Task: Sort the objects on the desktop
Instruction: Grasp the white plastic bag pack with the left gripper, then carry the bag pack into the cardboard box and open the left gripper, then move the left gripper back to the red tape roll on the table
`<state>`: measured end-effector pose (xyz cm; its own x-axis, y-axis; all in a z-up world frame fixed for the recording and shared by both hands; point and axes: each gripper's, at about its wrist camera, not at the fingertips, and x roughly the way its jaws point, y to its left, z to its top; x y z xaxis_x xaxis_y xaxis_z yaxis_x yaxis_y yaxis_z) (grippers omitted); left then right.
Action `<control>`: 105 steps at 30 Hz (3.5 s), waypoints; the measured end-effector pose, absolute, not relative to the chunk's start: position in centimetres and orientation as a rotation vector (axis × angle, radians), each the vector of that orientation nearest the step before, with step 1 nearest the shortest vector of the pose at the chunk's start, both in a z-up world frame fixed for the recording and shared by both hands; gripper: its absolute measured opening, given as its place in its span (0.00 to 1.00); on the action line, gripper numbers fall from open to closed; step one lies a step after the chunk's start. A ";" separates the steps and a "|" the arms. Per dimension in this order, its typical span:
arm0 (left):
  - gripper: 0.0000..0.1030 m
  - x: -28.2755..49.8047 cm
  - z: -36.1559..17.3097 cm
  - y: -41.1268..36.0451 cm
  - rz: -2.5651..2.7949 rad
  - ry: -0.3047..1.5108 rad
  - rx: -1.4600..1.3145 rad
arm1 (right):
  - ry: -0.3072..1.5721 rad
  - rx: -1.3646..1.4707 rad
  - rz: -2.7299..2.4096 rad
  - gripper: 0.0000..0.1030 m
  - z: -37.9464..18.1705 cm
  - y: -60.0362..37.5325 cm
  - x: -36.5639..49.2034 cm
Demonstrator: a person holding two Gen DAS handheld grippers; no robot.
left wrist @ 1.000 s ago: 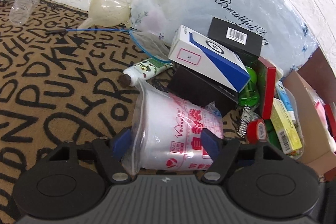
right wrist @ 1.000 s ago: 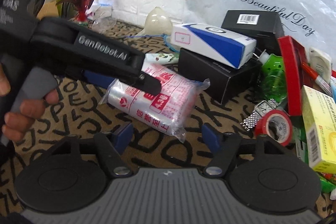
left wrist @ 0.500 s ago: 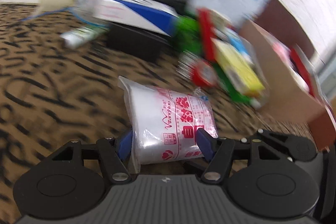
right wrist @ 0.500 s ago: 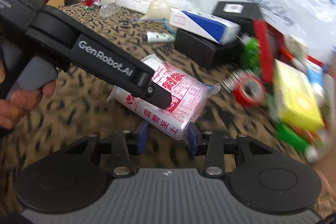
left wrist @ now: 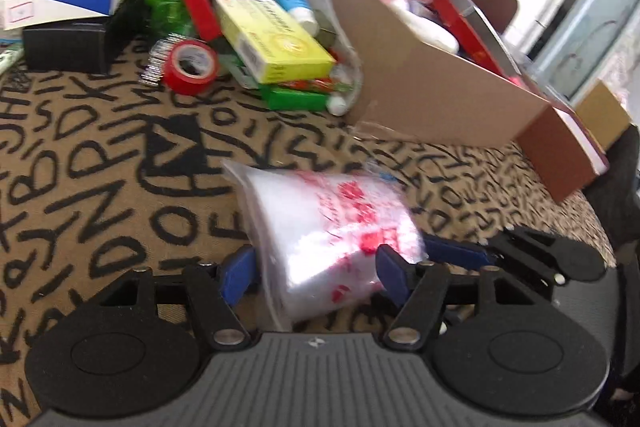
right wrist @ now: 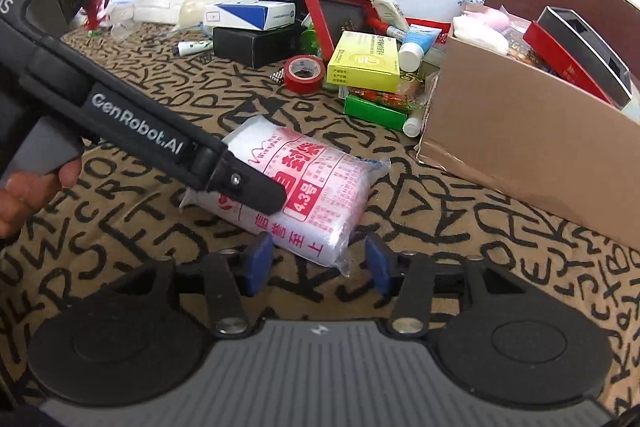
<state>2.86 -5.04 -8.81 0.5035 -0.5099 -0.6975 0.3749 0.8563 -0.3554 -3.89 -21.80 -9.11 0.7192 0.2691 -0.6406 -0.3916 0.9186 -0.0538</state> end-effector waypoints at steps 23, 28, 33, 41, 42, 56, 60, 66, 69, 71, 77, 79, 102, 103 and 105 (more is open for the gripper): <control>0.68 1.3 -3.1 -7.6 -0.524 0.712 -0.076 | 0.479 -0.124 0.349 0.57 -6.2 -21.1 -4.3; 0.68 2.0 1.8 -10.0 -0.591 0.569 -0.045 | 0.327 -0.147 0.282 0.57 -1.7 -23.0 -4.5; 0.68 4.4 6.1 -14.2 -0.667 0.473 -0.030 | 0.214 -0.167 0.186 0.57 1.9 -26.1 -3.3; 0.68 11.3 9.4 -23.5 -0.770 0.468 -0.028 | 0.172 -0.147 0.055 0.57 5.2 -34.3 2.0; 0.68 12.3 9.3 -24.7 -0.769 0.474 -0.022 | 0.189 -0.131 0.061 0.57 5.3 -35.5 3.0; 0.83 21.8 5.7 -29.1 -0.785 0.608 -0.129 | 0.343 0.060 -0.020 0.60 2.6 -46.2 14.3; 0.85 20.3 5.8 -28.2 -0.778 0.550 -0.086 | 0.329 0.044 -0.027 0.69 2.7 -45.1 13.4; 0.86 17.7 6.5 -27.4 -0.798 0.515 -0.041 | 0.311 -0.044 -0.049 0.81 3.3 -42.4 12.0; 0.86 15.8 6.7 -26.7 -0.804 0.495 -0.012 | 0.292 -0.072 -0.046 0.82 4.2 -40.9 10.0; 0.86 14.3 6.8 -25.9 -0.804 0.487 -0.005 | 0.291 -0.090 -0.063 0.82 4.8 -39.6 8.6; 0.87 9.4 6.5 -22.0 -0.793 0.468 -0.013 | 0.285 -0.079 -0.082 0.85 5.3 -36.2 4.4; 0.88 7.8 6.0 -20.5 -0.779 0.473 -0.017 | 0.277 -0.060 -0.058 0.87 5.1 -34.9 3.1; 0.90 -2.0 -2.4 -4.1 -0.466 0.599 -0.160 | 0.447 -0.157 0.393 0.87 -3.5 -17.8 -2.0; 0.90 -2.1 -2.4 -3.8 -0.457 0.600 -0.161 | 0.450 -0.164 0.408 0.87 -3.5 -17.4 -2.0; 0.90 -2.4 -2.5 -3.2 -0.445 0.590 -0.160 | 0.455 -0.170 0.436 0.87 -3.5 -16.5 -1.9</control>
